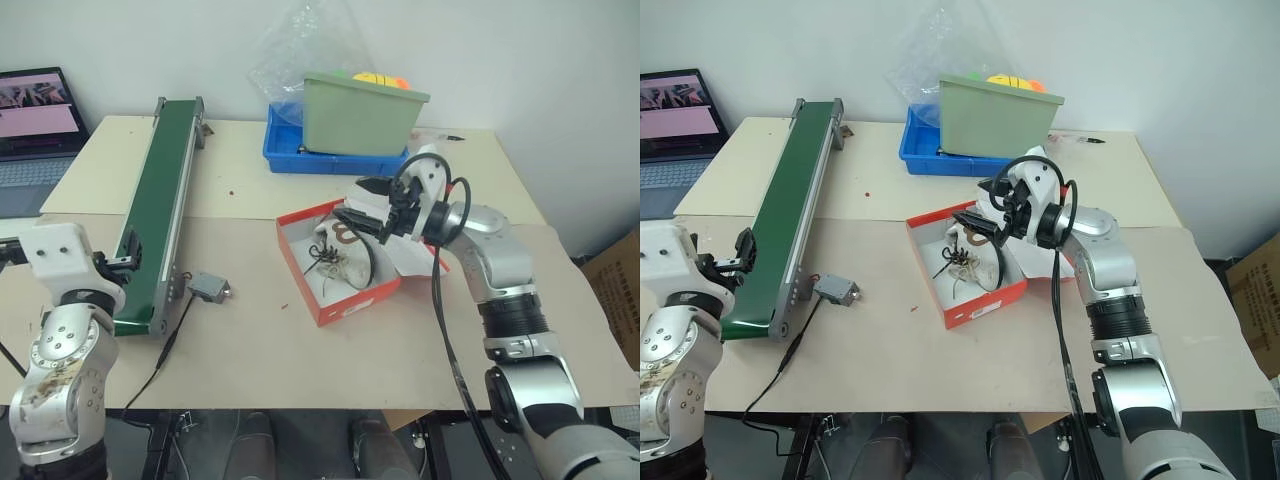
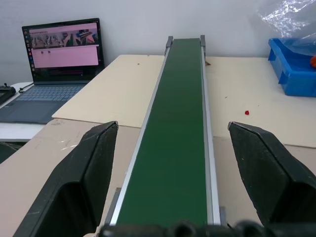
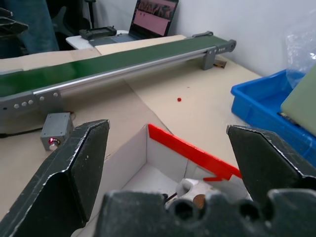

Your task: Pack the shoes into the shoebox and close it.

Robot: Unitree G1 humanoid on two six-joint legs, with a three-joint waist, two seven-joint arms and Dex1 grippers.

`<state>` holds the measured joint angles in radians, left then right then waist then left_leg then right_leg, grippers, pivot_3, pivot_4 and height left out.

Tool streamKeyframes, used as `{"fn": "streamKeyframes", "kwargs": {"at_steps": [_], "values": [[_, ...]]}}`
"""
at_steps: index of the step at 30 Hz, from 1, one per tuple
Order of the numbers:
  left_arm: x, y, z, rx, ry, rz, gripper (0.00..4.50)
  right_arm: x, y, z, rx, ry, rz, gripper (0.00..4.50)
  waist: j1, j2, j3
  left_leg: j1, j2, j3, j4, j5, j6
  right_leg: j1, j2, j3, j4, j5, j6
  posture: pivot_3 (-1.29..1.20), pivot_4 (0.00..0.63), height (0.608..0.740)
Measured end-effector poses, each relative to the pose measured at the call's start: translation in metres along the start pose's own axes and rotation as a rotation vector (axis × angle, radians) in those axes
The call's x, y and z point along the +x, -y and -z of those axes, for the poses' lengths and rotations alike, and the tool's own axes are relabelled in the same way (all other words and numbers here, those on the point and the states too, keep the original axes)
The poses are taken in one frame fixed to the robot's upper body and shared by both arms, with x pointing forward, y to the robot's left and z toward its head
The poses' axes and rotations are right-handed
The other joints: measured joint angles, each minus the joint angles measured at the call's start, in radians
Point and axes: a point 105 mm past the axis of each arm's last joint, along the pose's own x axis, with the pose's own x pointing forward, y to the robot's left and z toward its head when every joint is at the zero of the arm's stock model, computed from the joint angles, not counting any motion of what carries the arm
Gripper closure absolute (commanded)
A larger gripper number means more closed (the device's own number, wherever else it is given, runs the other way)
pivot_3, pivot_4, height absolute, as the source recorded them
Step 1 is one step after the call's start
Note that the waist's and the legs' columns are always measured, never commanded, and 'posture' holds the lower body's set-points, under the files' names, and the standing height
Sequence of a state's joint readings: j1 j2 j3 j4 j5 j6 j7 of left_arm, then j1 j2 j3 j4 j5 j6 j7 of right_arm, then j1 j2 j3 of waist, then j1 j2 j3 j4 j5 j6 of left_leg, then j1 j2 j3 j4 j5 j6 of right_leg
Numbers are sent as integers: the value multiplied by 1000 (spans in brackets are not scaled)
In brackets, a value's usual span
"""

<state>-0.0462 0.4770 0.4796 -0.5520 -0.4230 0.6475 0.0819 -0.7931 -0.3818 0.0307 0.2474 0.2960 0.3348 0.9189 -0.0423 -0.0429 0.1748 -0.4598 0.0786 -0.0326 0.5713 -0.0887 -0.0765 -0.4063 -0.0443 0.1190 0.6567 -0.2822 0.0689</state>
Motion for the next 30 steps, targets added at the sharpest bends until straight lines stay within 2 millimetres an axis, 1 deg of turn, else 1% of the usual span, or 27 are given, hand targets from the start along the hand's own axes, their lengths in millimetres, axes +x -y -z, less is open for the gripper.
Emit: {"fn": "streamKeyframes", "kwargs": {"at_steps": [7, 16, 25, 30], "values": [[-1, -2, 2, 13, -3, -3, 658, 0, -1, 4, 12, -8, -17, 42, 0, 0, 0, 0, 0, 0, 0, 0, 0, 0, 0, 0, 0, 0, 0, 0, 150, 740], [-2, 2, 6, 4, -12, 5, 658, 4, -8, 13, 15, -38, -35, 42, -1, 0, 0, 0, 0, 0, 0, 0, 0, 0, 0, 0, 0, 0, 0, 0, 150, 740], [-1, 2, 8, 16, -15, 13, 658, 4, -9, 7, -9, -28, -32, 42, -1, 0, 0, 0, 0, 0, 0, 0, 0, 0, 0, 0, 0, 0, 0, 0, 150, 740], [3, -5, 16, 15, -34, 0, 658, 5, -13, 0, -18, -14, -34, 42, -1, 0, 0, 0, 0, 0, 0, 0, 0, 0, 0, 0, 0, 0, 0, 0, 150, 740]]}}
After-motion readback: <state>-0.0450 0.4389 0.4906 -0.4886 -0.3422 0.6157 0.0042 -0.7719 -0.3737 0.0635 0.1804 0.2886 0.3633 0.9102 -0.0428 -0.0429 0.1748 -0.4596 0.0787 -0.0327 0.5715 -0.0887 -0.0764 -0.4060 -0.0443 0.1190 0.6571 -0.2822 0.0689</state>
